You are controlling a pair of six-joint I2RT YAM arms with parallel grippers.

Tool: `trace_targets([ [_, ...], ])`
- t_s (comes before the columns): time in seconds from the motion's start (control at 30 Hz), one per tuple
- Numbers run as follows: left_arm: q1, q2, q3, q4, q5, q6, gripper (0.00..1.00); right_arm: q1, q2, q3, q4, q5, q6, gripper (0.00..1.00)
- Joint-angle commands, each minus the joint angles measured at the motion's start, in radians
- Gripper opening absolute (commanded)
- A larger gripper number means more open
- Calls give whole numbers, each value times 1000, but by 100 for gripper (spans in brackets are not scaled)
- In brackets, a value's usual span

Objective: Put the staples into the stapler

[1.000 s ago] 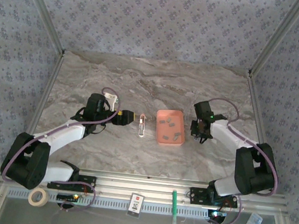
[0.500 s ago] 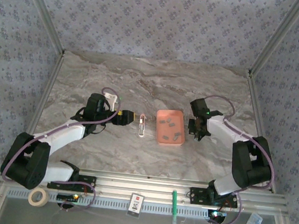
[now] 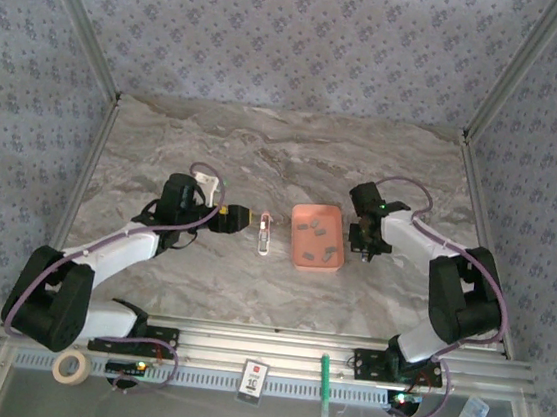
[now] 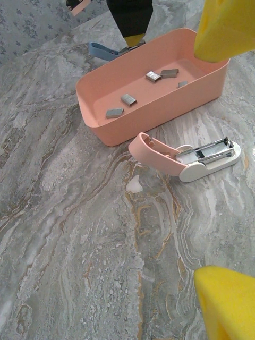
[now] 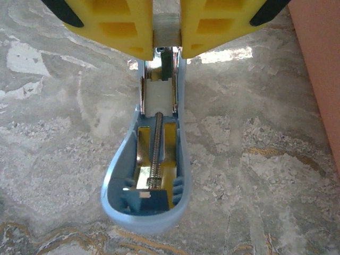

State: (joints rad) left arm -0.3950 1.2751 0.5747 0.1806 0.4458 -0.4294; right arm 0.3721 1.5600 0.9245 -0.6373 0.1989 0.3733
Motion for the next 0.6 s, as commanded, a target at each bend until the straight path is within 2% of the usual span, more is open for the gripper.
trace_targets([
  [0.0,-3,11,27,-2,16,17,98,4,-3,19,-52,16,10,17],
  [0.57,-3,14,30,-5,21,17,98,-32,12,51,-79,-47,-19,18],
])
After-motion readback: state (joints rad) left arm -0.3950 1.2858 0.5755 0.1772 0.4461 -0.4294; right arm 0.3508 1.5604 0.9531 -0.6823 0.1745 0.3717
